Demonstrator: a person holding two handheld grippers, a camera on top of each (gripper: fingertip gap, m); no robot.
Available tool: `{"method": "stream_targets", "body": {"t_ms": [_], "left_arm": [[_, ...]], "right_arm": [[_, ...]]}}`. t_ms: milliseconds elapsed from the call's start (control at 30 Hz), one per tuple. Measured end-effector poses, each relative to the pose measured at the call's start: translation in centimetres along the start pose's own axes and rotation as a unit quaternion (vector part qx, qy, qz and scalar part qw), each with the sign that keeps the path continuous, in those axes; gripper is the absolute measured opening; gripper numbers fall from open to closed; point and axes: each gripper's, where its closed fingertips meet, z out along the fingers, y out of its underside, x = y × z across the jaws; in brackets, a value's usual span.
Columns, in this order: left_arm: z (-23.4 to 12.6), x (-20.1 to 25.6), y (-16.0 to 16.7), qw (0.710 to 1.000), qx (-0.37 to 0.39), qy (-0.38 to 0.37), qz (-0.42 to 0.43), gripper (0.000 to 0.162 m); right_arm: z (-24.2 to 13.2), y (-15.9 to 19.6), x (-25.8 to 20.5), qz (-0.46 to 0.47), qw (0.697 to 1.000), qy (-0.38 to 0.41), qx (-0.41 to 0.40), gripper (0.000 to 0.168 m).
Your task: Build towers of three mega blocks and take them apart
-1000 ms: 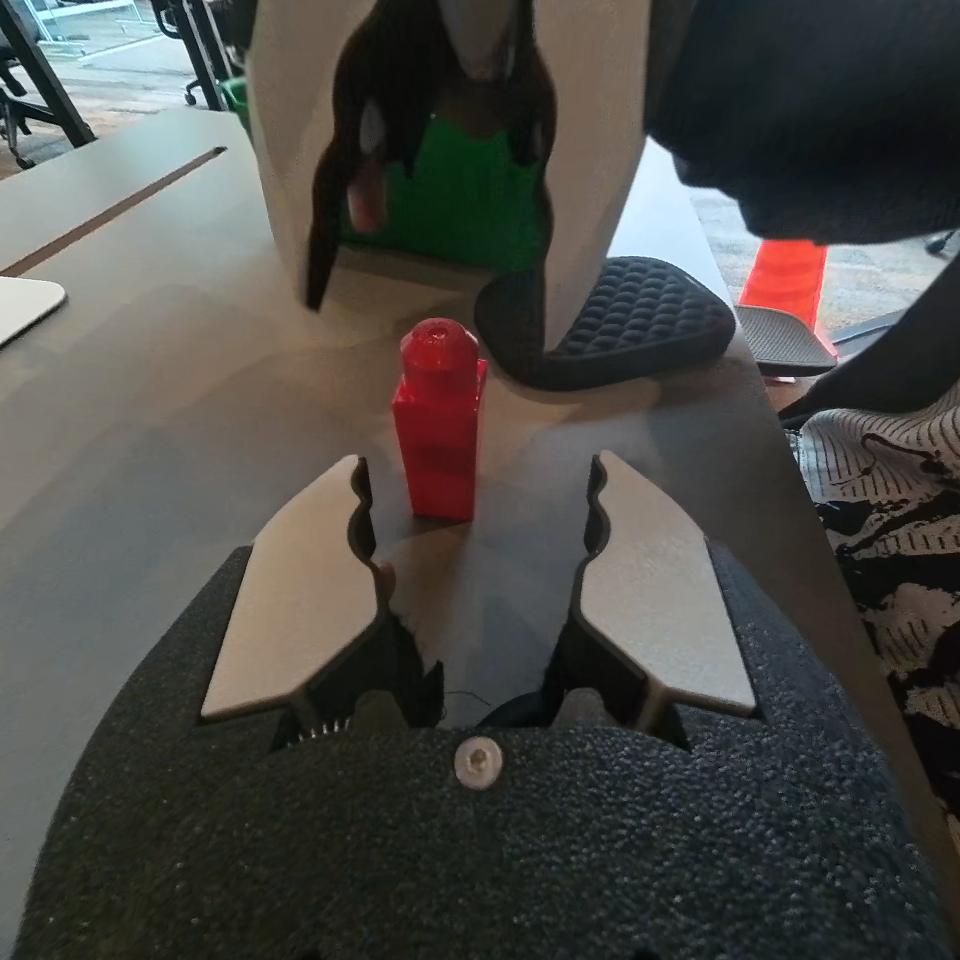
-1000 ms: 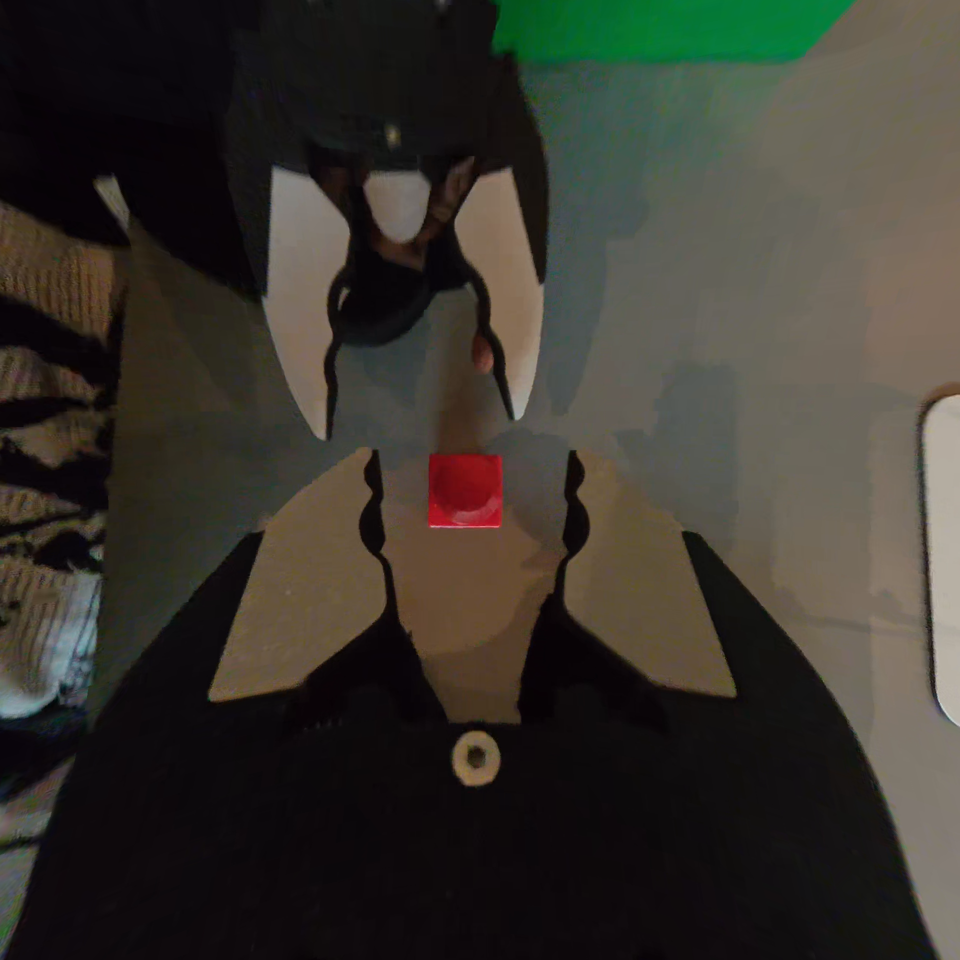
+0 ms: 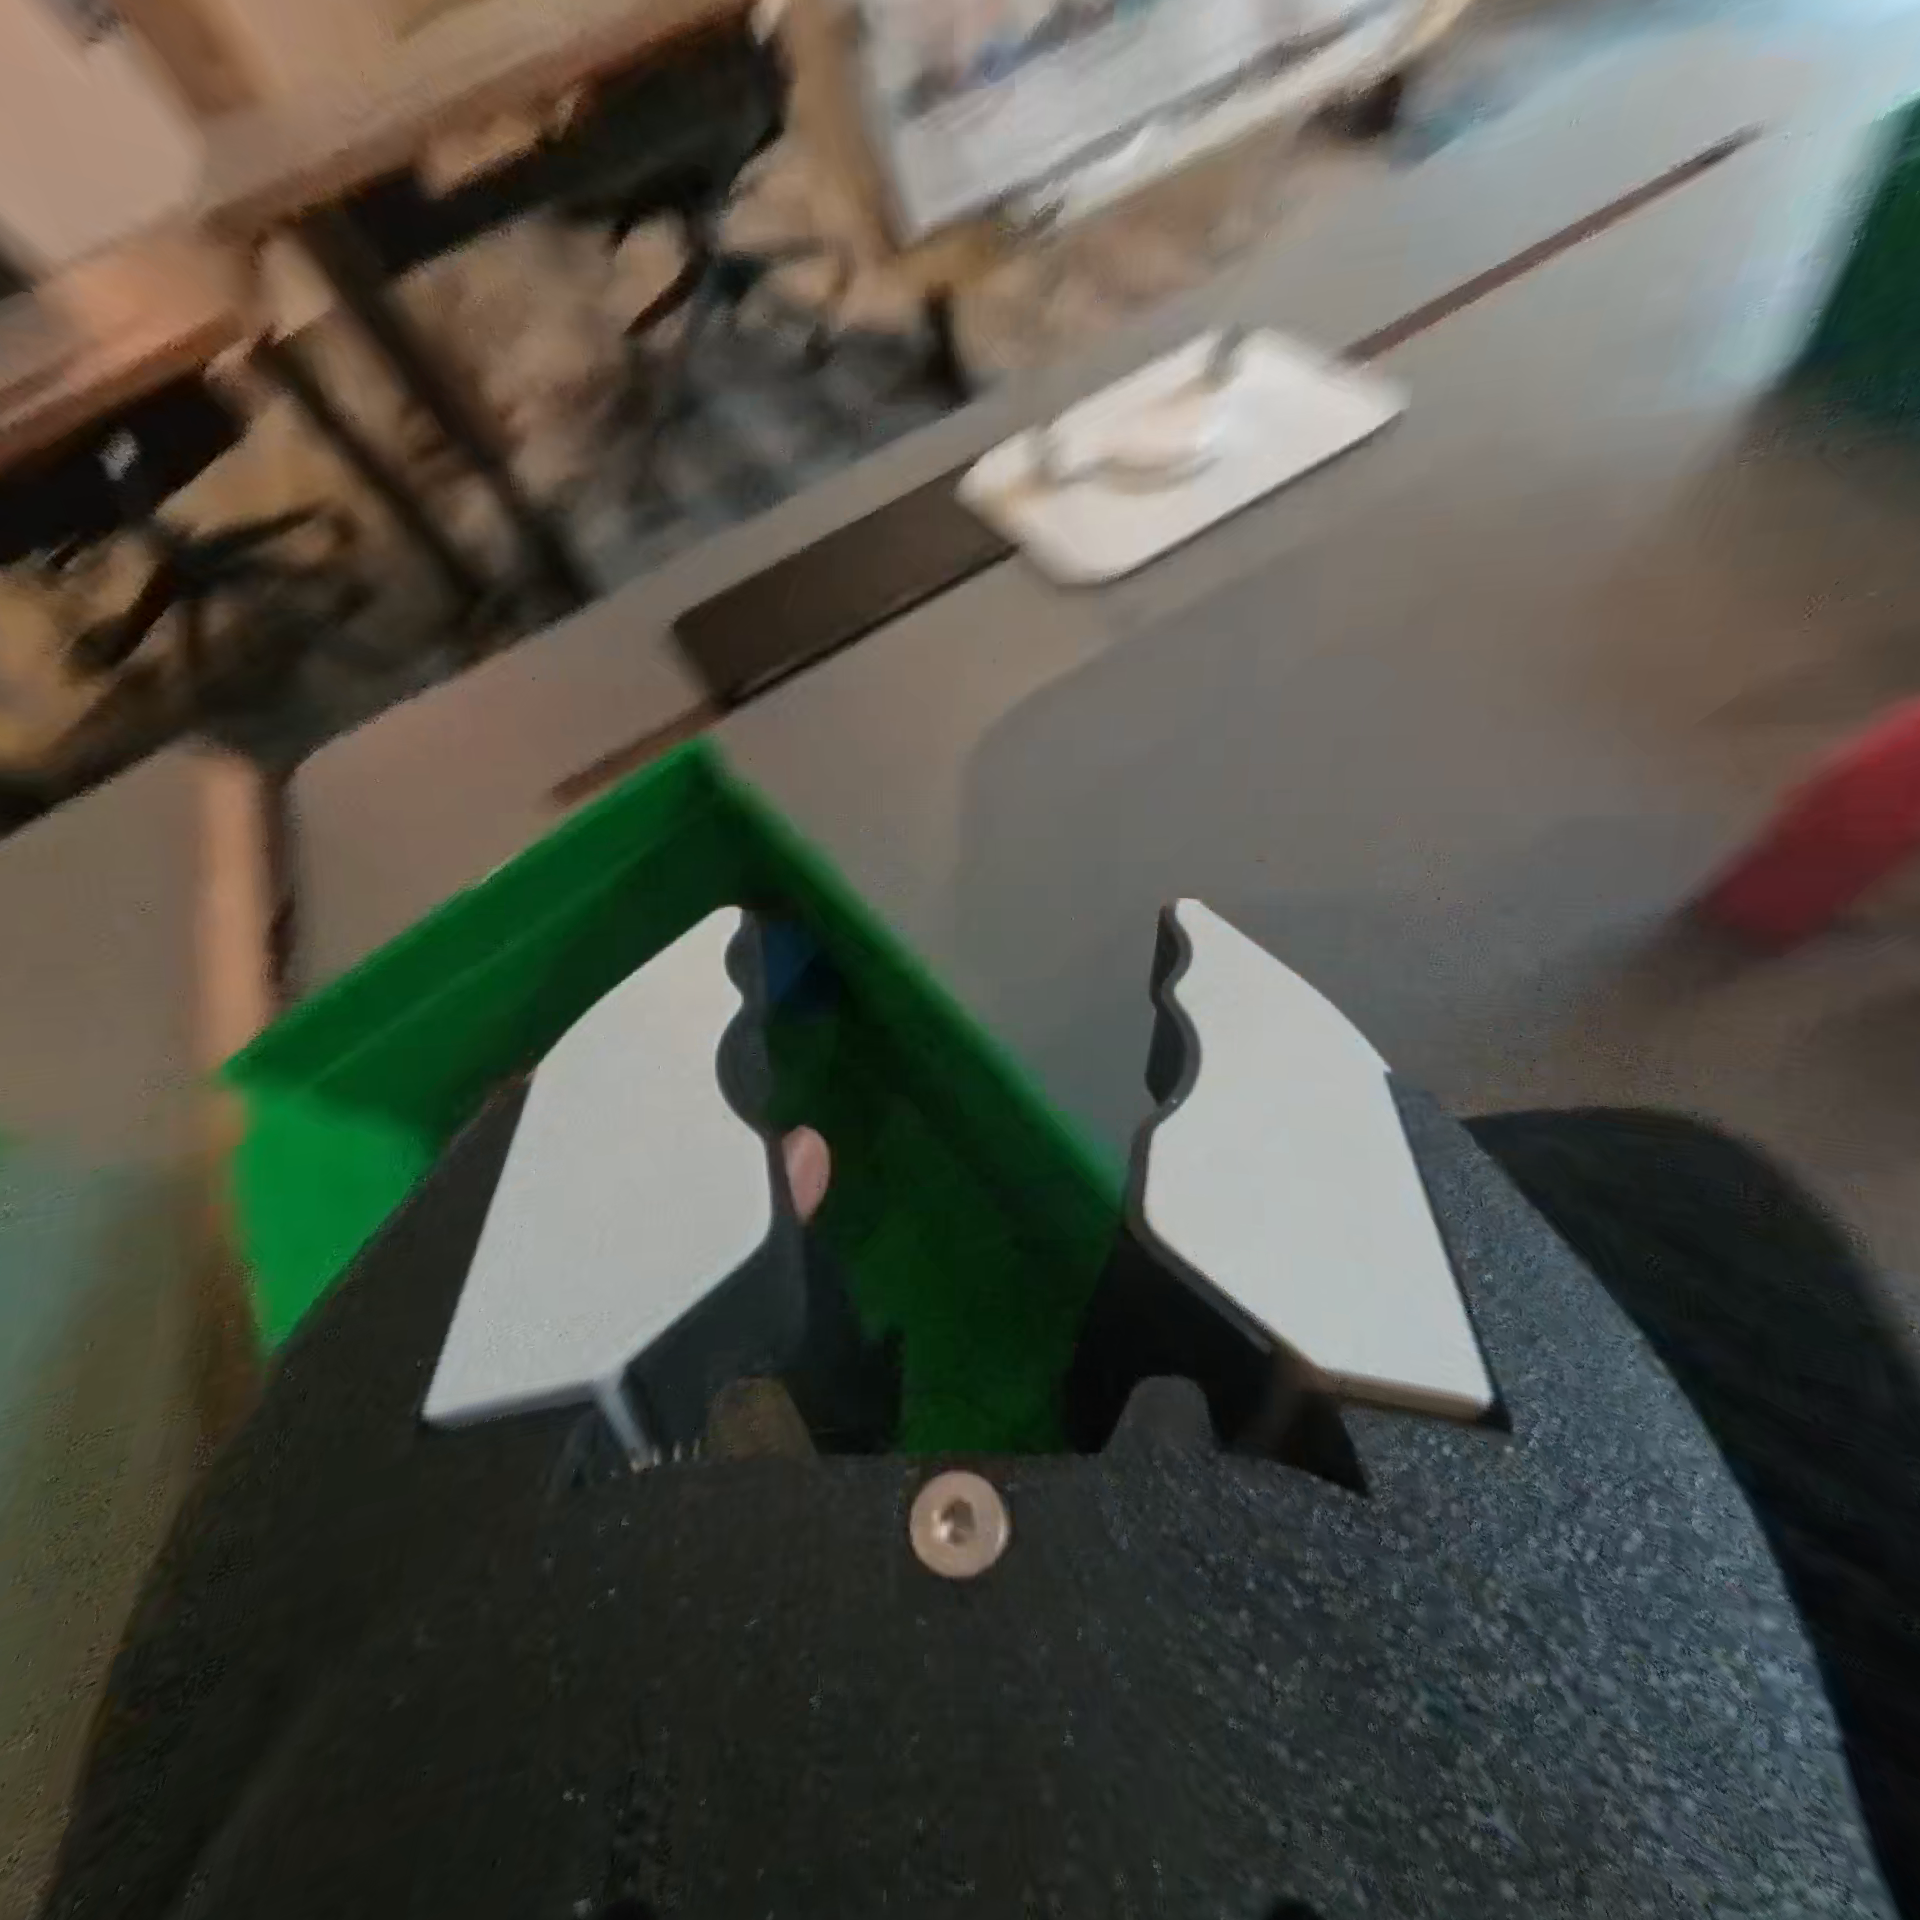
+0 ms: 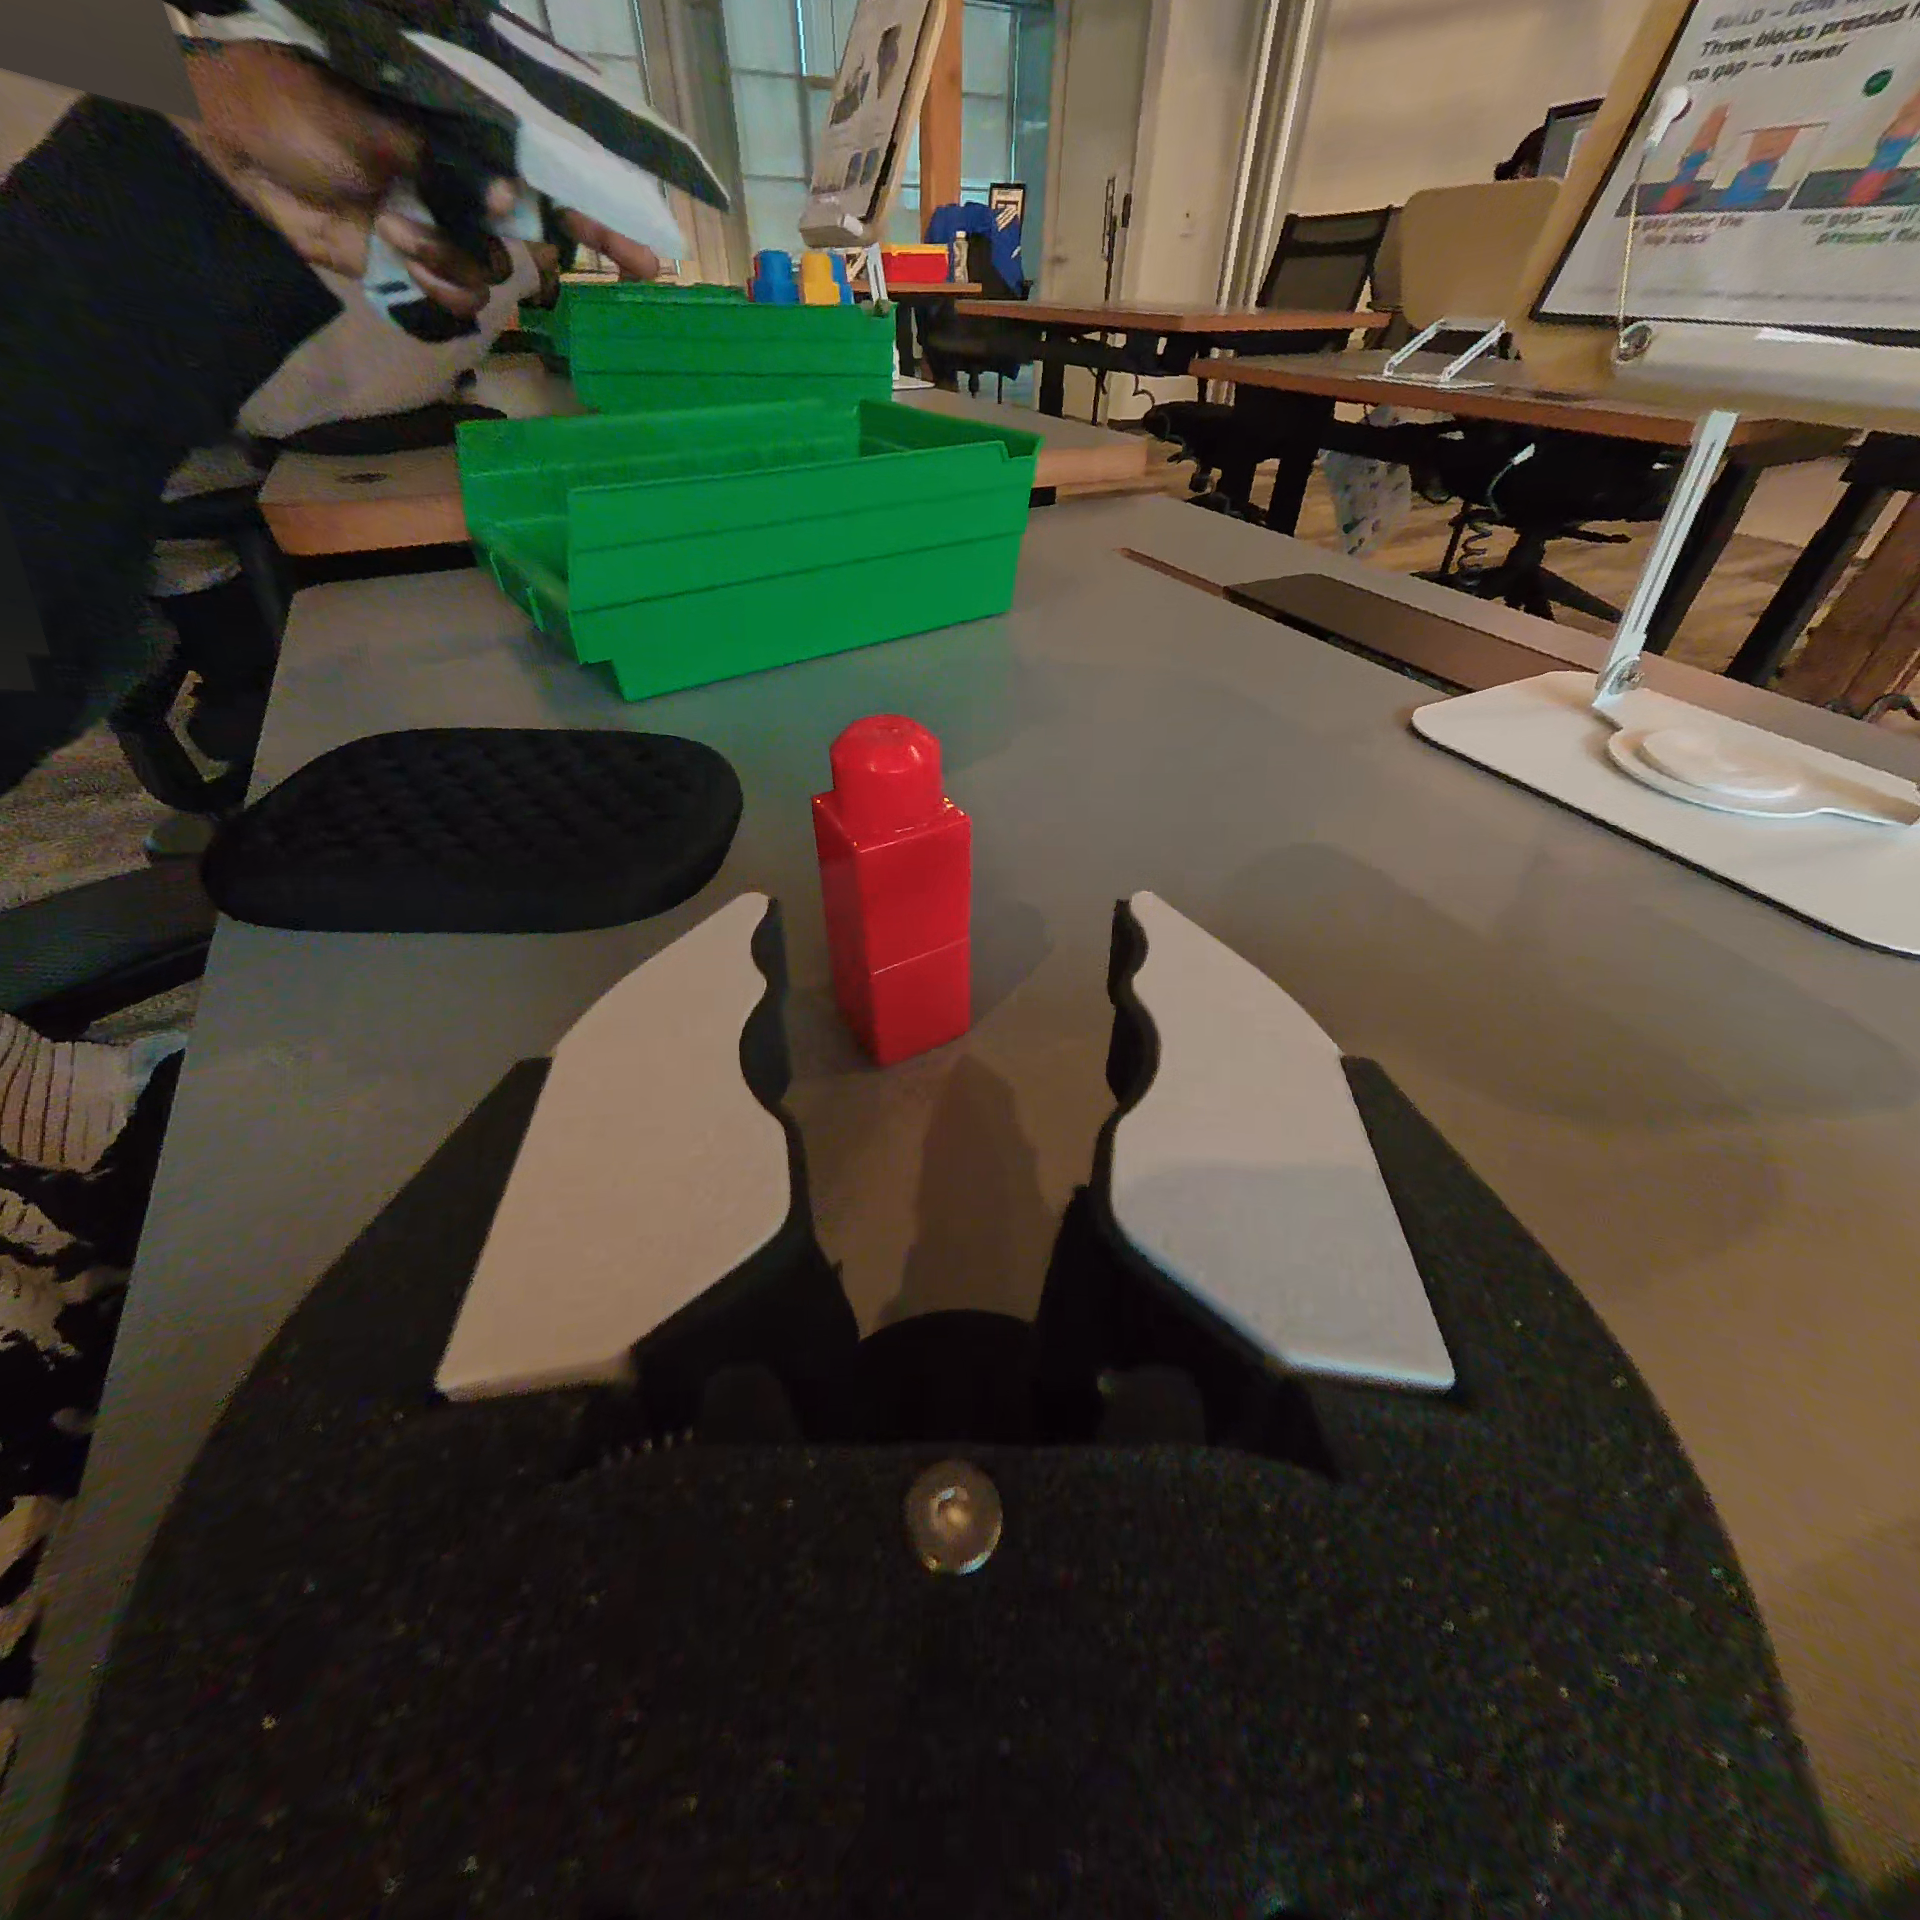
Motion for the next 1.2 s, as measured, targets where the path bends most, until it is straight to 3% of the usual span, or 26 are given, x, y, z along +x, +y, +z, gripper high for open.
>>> {"method": "stream_targets", "body": {"t_ms": [67, 200, 400, 800, 1033, 1200], "left_arm": [[0.3, -4.9, 3.0, 0.995, -0.075, -0.064, -0.015, 0.071], [2.1, -9.7, 8.1, 0.976, -0.187, -0.105, -0.025, 0.073], [6.5, -12.7, 12.9, 0.96, -0.251, -0.125, -0.016, 0.081], [10.4, -18.4, 17.5, 0.929, -0.322, -0.169, -0.063, 0.082], [11.5, -19.9, 18.5, 0.913, -0.343, -0.204, -0.084, 0.081], [11.9, -19.4, 18.4, 0.912, -0.359, -0.192, -0.052, 0.06]], "right_arm": [[0.0, 0.0, 0.0, 0.002, 1.0, 0.0, -0.001, 0.058], [0.1, 0.1, 0.1, 0.005, 1.0, 0.001, -0.004, 0.058], [0.2, 0.3, -0.1, -0.001, 1.0, -0.001, -0.01, 0.057], [0.3, 0.3, -0.1, 0.006, 1.0, -0.009, -0.012, 0.053], [0.2, 0.2, -0.1, 0.011, 1.0, -0.011, -0.006, 0.051], [0.2, 0.2, -0.1, 0.012, 1.0, -0.013, -0.005, 0.05]]}}
